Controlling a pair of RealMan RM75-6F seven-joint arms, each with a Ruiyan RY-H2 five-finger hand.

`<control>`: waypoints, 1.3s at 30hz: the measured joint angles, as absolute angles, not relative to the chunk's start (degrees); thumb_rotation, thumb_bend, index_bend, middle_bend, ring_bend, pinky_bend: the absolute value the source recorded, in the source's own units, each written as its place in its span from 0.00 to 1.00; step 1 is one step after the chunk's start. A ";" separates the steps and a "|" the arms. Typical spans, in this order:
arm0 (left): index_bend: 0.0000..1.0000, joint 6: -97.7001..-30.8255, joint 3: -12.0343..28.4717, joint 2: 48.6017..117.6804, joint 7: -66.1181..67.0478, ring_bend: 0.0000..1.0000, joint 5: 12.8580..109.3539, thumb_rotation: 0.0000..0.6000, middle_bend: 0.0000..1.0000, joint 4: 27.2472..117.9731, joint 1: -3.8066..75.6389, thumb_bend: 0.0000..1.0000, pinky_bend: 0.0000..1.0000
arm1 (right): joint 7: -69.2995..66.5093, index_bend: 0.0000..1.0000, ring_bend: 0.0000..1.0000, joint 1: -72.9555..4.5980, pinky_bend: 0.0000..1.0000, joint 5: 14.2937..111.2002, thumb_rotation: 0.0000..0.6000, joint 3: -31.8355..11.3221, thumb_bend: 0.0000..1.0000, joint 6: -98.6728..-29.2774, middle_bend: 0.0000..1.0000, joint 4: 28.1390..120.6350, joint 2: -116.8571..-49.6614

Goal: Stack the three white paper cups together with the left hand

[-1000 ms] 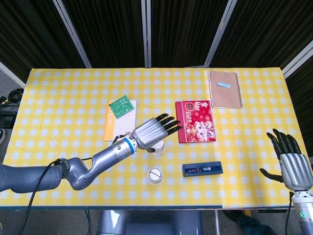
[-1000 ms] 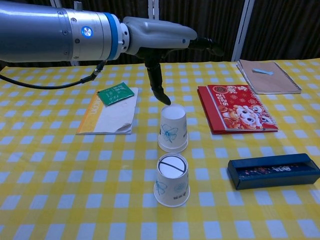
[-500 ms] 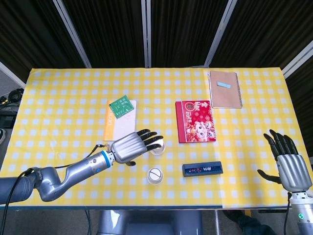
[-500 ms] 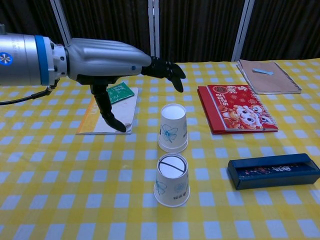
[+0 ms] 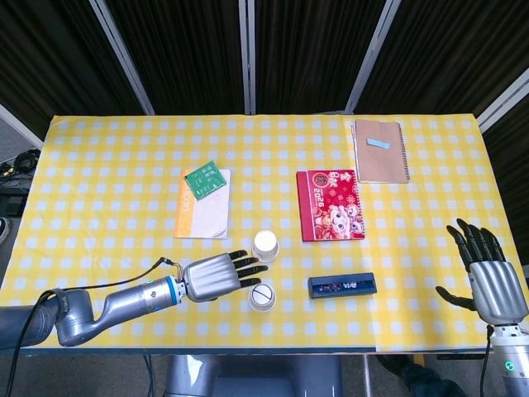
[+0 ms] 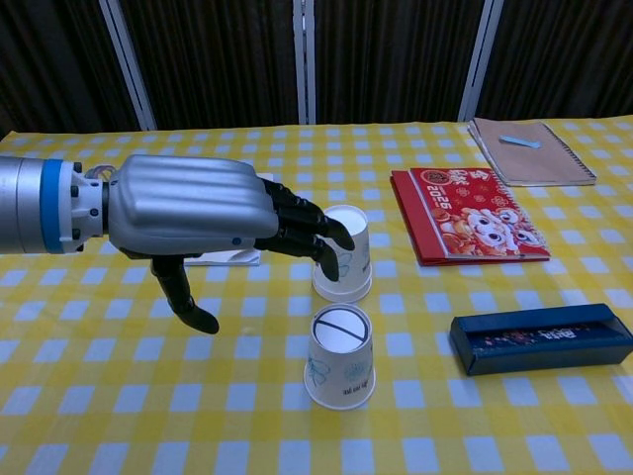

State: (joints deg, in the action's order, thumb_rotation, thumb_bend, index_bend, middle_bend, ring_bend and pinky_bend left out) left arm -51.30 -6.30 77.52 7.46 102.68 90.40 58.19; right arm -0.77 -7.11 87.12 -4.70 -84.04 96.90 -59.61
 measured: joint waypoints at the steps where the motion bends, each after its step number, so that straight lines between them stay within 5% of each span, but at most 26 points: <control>1: 0.18 -51.33 -6.32 78.36 8.40 0.10 103.24 1.00 0.06 89.63 58.20 0.00 0.19 | -0.73 0.04 0.00 -7.14 0.00 87.11 1.00 -4.69 0.00 -83.96 0.00 96.89 -59.62; 14: 0.19 -50.17 -3.89 88.29 12.98 0.12 104.30 1.00 0.06 82.21 59.07 0.00 0.21 | -1.12 0.02 0.00 -7.21 0.00 86.46 1.00 -4.94 0.00 -83.75 0.00 96.37 -59.77; 20: 0.37 -48.17 -2.91 91.54 14.25 0.29 103.78 1.00 0.25 80.26 60.31 0.09 0.36 | -1.45 0.02 0.00 -7.26 0.00 86.16 1.00 -5.06 0.00 -83.58 0.00 96.09 -59.81; 24: 0.47 -47.93 -2.50 92.14 15.21 0.37 103.37 1.00 0.34 79.90 60.50 0.10 0.41 | -1.56 0.02 0.00 -7.24 0.00 86.14 1.00 -5.07 0.00 -83.60 0.00 96.06 -59.76; 39: 0.50 -50.64 1.42 88.70 14.45 0.39 100.05 1.00 0.36 84.12 60.11 0.09 0.42 | -1.27 0.02 0.00 -7.15 0.00 86.66 1.00 -4.82 0.00 -83.77 0.00 96.45 -59.70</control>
State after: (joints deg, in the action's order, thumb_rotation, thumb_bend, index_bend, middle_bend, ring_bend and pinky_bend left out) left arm -50.64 1.42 88.70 14.45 100.05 84.12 60.11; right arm -1.27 -7.15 86.66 -4.82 -83.77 96.45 -59.70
